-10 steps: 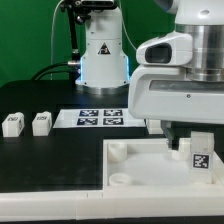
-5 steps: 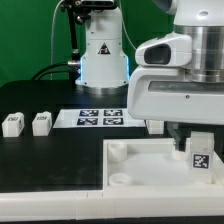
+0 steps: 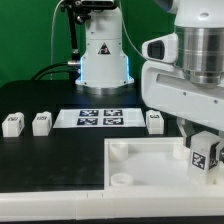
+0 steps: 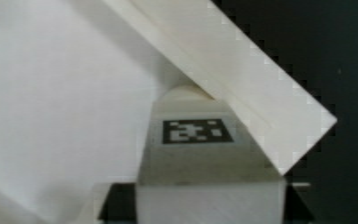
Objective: Assemble one leg
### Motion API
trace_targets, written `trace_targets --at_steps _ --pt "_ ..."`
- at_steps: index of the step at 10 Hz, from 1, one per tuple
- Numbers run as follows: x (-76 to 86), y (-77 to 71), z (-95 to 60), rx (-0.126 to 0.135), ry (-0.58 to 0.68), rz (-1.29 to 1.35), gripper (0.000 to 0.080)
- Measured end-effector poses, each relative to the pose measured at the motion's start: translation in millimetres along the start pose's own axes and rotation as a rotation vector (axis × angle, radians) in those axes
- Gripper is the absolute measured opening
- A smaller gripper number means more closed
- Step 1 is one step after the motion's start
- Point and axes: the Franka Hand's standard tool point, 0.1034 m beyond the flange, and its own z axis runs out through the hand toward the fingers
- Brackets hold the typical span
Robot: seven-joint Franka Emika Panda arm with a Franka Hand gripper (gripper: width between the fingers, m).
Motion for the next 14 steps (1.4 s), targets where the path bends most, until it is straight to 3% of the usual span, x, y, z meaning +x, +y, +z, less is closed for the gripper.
trace_targets --at_steps 1,3,6,8,10,11,14 --pt "1.0 0.9 -0.2 0.006 -0.009 0.22 0.029" --pt "2.2 5.6 -0.9 0.054 -0.042 0.561 0.029" --pt "4.3 8.7 -1.0 0.046 -0.048 0.859 0.0291" --pt "5.1 9.5 -1.2 0.046 -0.037 0.883 0.0291" --pt "2.9 9.4 0.4 0.044 -0.04 0.837 0.0549" --pt "2.6 9.4 0.6 0.044 -0.04 0.837 0.0619" --pt "-16.4 -6.4 -13.9 0.067 -0.052 0.804 0.0648"
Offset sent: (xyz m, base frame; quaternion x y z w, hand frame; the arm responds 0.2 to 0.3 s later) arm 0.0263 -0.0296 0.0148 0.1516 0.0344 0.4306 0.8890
